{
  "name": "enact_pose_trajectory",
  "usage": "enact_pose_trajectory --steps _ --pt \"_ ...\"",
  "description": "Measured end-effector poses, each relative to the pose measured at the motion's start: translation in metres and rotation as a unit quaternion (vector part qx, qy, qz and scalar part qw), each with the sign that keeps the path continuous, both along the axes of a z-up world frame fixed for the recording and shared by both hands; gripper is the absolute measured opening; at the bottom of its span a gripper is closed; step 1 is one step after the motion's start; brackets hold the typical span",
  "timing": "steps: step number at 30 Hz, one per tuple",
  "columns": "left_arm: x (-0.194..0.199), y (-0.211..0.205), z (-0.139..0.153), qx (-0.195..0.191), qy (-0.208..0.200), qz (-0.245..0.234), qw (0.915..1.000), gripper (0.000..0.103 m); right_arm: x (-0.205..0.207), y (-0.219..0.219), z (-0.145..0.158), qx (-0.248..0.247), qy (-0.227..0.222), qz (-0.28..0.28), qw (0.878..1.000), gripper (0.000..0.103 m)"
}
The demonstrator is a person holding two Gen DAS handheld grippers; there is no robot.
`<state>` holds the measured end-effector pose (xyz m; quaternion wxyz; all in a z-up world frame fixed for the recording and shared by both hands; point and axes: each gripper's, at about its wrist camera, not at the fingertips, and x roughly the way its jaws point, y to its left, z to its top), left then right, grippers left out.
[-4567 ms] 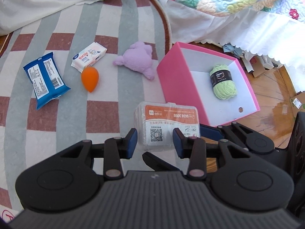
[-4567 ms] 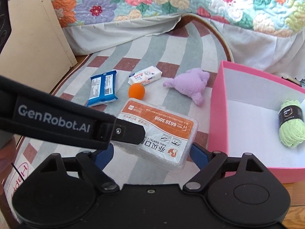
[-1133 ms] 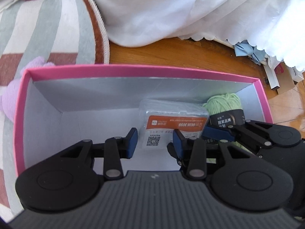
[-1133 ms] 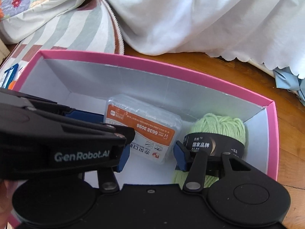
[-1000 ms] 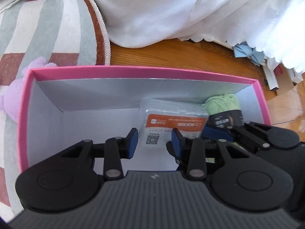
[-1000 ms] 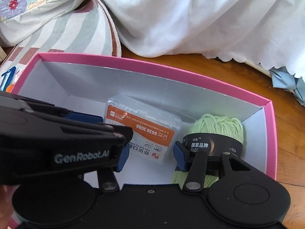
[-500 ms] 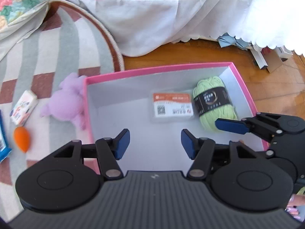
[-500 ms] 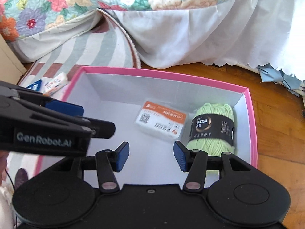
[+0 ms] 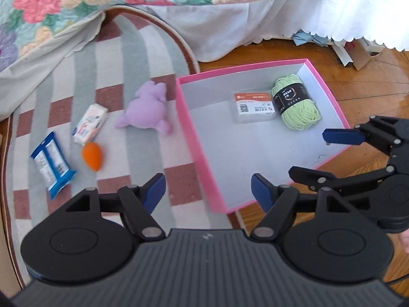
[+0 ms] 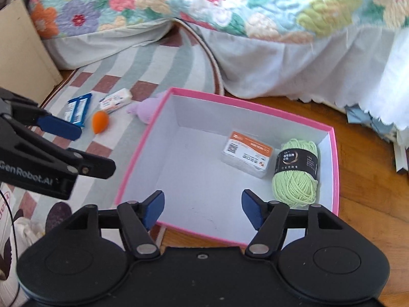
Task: Organize objects
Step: 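Move the left tool to the blue wet-wipe pack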
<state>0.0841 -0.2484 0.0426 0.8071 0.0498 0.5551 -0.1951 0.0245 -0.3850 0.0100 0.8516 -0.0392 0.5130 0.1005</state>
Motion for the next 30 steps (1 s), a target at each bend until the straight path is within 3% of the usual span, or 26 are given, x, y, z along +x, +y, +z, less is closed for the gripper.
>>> enact_pose_trajectory --steps 7,13,16,24,30 --pt "-0.024 0.042 0.019 -0.001 -0.007 0.017 0.9998 0.078 -0.017 0.029 0.026 -0.008 -0.003 0.022 1.000 0.085" --pt "-0.041 0.070 0.029 0.007 -0.014 0.025 0.9996 0.079 -0.032 0.058 0.042 -0.009 -0.020 0.046 0.999 0.087" --pt "-0.048 0.084 0.029 0.004 -0.007 0.033 0.9994 0.085 -0.040 0.071 0.048 -0.009 -0.027 0.052 0.998 0.088" --pt "-0.059 0.124 0.023 0.013 0.018 0.053 0.9984 0.086 -0.056 0.109 0.057 -0.023 -0.038 0.093 0.995 0.092" --pt "-0.059 0.159 0.023 0.000 -0.001 0.098 0.9952 0.092 -0.058 0.139 0.058 -0.021 -0.045 0.120 0.992 0.095"
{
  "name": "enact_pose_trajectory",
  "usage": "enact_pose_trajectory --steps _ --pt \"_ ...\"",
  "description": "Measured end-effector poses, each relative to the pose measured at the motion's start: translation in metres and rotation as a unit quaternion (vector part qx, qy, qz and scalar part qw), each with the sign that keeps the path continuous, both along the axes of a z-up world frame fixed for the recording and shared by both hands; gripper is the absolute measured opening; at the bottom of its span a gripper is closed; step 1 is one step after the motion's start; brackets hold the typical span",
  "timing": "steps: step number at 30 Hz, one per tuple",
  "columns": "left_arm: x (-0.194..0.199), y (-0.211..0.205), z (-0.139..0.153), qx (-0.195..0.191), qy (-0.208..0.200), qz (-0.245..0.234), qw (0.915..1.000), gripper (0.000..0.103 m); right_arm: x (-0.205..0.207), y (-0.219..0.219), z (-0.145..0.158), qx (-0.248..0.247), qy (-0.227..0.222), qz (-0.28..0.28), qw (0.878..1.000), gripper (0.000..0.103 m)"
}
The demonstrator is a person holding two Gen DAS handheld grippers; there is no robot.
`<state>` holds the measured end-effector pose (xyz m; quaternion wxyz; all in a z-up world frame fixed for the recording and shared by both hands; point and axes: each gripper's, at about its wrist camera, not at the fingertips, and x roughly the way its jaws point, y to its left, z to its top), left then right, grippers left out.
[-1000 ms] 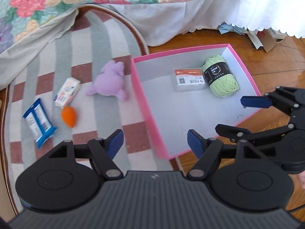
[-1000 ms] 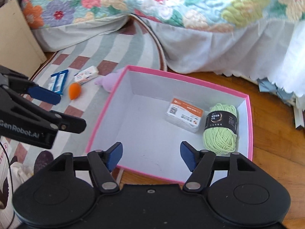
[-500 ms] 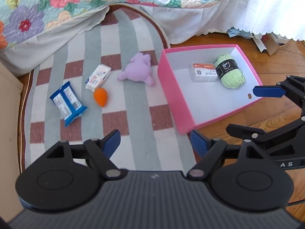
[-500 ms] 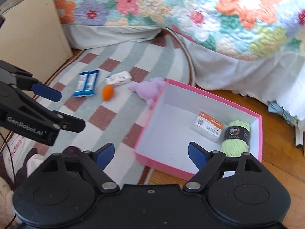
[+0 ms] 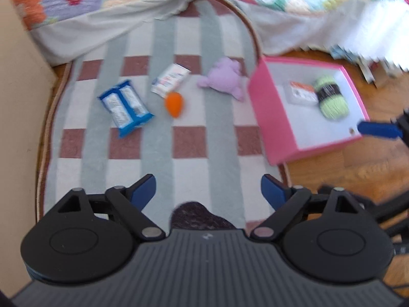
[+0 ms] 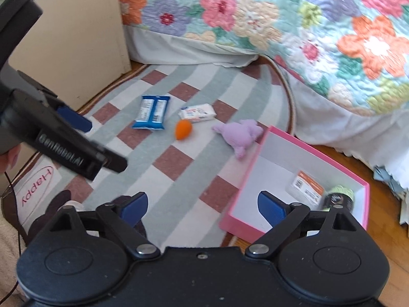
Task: Organize objects
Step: 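Move the left tool to the blue wet-wipe pack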
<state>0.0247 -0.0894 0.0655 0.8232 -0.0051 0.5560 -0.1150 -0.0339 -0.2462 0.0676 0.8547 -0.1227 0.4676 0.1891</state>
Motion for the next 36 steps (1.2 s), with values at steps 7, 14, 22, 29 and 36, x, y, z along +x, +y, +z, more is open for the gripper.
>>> enact_pose_trajectory --steps 7,14,22,29,36 --pt "0.014 0.039 -0.009 -0.008 0.000 0.040 0.9991 0.092 0.015 0.027 -0.012 0.020 0.006 0.015 1.000 0.096" --pt "0.042 0.081 -0.024 -0.011 -0.008 0.091 0.9958 0.092 0.041 0.059 -0.023 0.028 0.018 0.041 0.999 0.095" --pt "0.074 0.124 -0.050 -0.029 -0.008 0.133 0.9907 0.092 0.073 0.103 -0.045 0.032 0.009 0.083 0.996 0.095" --pt "0.094 0.140 -0.078 -0.034 -0.003 0.129 0.9910 0.090 0.086 0.133 -0.075 0.042 -0.050 0.117 0.991 0.095" --pt "0.111 0.150 -0.105 -0.055 -0.005 0.117 0.9916 0.089 0.117 0.146 -0.107 0.066 -0.061 0.127 0.988 0.095"
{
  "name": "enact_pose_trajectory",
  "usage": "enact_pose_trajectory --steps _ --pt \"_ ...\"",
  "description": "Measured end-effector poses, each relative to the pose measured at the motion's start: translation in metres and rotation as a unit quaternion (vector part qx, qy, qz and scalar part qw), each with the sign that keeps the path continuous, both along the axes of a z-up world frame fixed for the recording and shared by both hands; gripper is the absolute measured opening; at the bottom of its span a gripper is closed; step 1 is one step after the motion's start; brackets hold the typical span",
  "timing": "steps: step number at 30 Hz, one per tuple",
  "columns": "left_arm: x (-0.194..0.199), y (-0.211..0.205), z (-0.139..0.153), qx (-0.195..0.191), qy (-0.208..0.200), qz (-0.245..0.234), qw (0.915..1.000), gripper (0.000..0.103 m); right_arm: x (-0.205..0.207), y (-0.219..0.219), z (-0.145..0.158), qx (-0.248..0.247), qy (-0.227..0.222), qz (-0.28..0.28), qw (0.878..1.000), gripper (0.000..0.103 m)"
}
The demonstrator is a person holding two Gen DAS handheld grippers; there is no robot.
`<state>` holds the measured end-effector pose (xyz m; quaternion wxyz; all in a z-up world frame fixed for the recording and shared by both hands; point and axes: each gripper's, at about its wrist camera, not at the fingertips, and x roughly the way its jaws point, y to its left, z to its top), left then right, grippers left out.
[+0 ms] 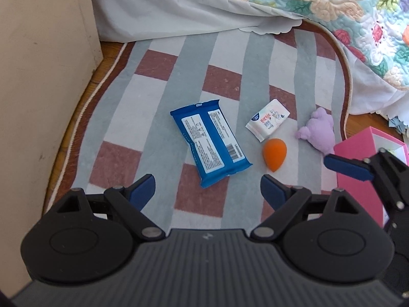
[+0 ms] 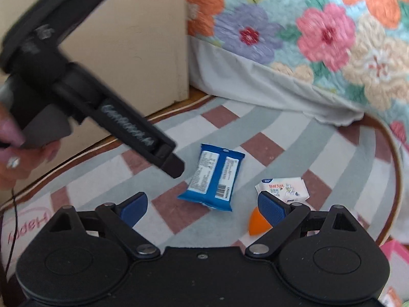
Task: Organize objects
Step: 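Move the left tool to the blue wet-wipe pack, then close the left tool on the blue wet-wipe pack and lift it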
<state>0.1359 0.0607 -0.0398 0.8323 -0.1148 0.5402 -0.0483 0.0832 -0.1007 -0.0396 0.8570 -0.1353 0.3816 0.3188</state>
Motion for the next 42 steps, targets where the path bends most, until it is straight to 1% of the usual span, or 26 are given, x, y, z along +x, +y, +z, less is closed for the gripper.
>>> enact_pose_trajectory --steps 3,5,10,13,15,16,19,21,23,25,29,31,32,33,37,38,41,42 --pt "0.008 0.000 -0.012 -0.006 -0.003 -0.007 0.9999 0.088 0.015 -0.002 -0.014 0.011 0.002 -0.009 1.000 0.095" --pt "0.013 -0.001 -0.018 -0.009 -0.011 -0.014 0.9998 0.088 0.025 0.000 -0.023 0.006 0.012 -0.011 1.000 0.095" --pt "0.023 -0.008 -0.036 -0.010 -0.027 -0.020 0.9994 0.086 0.034 0.009 -0.047 -0.008 0.016 0.001 1.000 0.095" --pt "0.027 -0.009 -0.047 -0.032 -0.029 -0.012 0.9990 0.084 0.040 0.013 -0.059 -0.005 0.023 0.002 1.000 0.095" --pt "0.030 -0.008 -0.054 -0.047 -0.025 -0.003 0.9986 0.076 0.044 0.015 -0.067 -0.003 0.025 -0.004 1.000 0.094" --pt "0.031 -0.008 -0.058 -0.054 -0.024 -0.001 0.9983 0.076 0.045 0.015 -0.071 -0.004 0.025 -0.006 1.000 0.094" --pt "0.035 -0.007 -0.065 -0.067 -0.021 0.007 0.9975 0.076 0.049 0.016 -0.078 0.002 0.020 -0.010 1.000 0.094" --pt "0.037 -0.005 -0.069 -0.073 -0.020 0.010 0.9971 0.072 0.053 0.015 -0.081 0.013 0.022 -0.014 1.000 0.094" --pt "0.038 -0.001 -0.072 -0.067 -0.019 0.016 0.9974 0.068 0.056 0.014 -0.083 0.022 0.023 -0.021 0.999 0.094" --pt "0.040 0.004 -0.076 -0.067 -0.019 0.022 0.9973 0.067 0.060 0.013 -0.085 0.030 0.026 -0.025 0.999 0.094" --pt "0.043 0.015 -0.086 -0.086 -0.016 0.042 0.9953 0.064 0.066 0.014 -0.091 0.037 0.036 -0.025 0.998 0.094" --pt "0.044 0.016 -0.091 -0.086 -0.015 0.040 0.9953 0.063 0.068 0.015 -0.094 0.038 0.040 -0.025 0.998 0.094" --pt "0.044 0.015 -0.093 -0.087 -0.013 0.039 0.9954 0.060 0.069 0.016 -0.096 0.038 0.043 -0.025 0.998 0.094" --pt "0.044 0.015 -0.096 -0.090 -0.012 0.038 0.9951 0.056 0.070 0.017 -0.097 0.037 0.045 -0.028 0.998 0.094" --pt "0.045 0.015 -0.107 -0.111 -0.002 0.044 0.9928 0.045 0.072 0.018 -0.105 0.040 0.054 -0.035 0.997 0.094" --pt "0.045 0.015 -0.110 -0.117 -0.001 0.046 0.9920 0.039 0.072 0.018 -0.107 0.040 0.057 -0.036 0.997 0.093" --pt "0.045 0.017 -0.111 -0.128 -0.005 0.057 0.9901 0.034 0.073 0.019 -0.109 0.048 0.063 -0.035 0.996 0.091" --pt "0.045 0.019 -0.111 -0.131 -0.004 0.059 0.9897 0.031 0.073 0.019 -0.110 0.053 0.065 -0.035 0.996 0.088"
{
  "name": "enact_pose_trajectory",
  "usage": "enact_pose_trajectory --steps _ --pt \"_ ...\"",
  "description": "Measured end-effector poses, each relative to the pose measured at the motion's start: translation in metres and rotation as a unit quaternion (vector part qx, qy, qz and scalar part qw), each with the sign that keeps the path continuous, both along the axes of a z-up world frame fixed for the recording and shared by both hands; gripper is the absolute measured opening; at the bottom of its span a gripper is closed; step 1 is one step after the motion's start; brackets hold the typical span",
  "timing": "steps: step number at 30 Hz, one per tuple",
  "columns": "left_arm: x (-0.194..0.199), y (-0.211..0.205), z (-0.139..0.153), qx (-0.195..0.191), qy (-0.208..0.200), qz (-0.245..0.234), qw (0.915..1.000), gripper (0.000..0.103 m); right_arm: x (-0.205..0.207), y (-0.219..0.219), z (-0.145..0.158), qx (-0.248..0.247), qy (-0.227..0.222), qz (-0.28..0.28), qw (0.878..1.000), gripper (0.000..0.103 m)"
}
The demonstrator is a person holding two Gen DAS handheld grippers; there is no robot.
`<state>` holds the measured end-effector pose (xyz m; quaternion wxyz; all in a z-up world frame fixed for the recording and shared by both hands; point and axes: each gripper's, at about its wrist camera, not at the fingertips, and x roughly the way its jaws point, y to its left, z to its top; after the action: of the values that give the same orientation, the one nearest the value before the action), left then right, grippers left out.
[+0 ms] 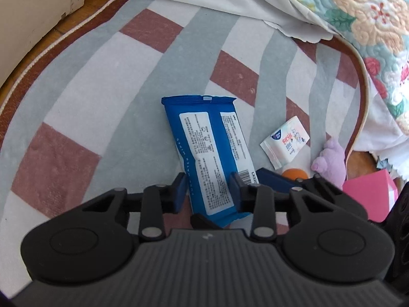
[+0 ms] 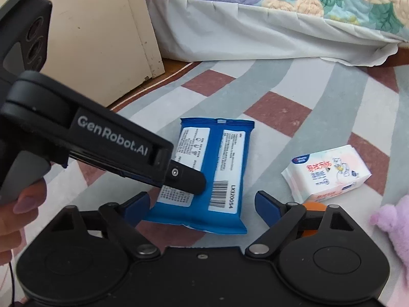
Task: Organize objects
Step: 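Close the left tool on the blue wet-wipe pack and lift it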
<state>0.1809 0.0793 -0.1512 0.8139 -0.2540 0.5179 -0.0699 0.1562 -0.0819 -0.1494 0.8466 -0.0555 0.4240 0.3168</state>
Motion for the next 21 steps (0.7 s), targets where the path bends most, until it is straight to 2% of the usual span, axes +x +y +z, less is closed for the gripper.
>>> enact_pose_trajectory --steps 1,7,12,15,21 --pt "0.000 0.001 -0.001 -0.003 0.001 0.001 1.0000 0.030 0.000 0.001 0.000 0.003 0.001 -0.001 1.000 0.084" --pt "0.001 0.004 -0.002 -0.009 0.003 0.001 1.0000 0.027 0.002 0.009 -0.003 -0.014 -0.005 0.002 1.000 0.079" --pt "0.000 0.000 -0.001 0.002 0.002 0.003 1.0000 0.027 0.004 0.013 -0.003 -0.024 -0.010 -0.002 1.000 0.077" --pt "-0.002 -0.003 0.000 0.004 0.002 0.007 1.0000 0.026 -0.002 0.015 -0.003 -0.031 -0.024 0.003 0.999 0.072" --pt "-0.007 -0.015 0.005 0.026 0.004 -0.008 0.9996 0.026 -0.011 0.012 -0.001 -0.039 -0.035 0.009 0.999 0.068"
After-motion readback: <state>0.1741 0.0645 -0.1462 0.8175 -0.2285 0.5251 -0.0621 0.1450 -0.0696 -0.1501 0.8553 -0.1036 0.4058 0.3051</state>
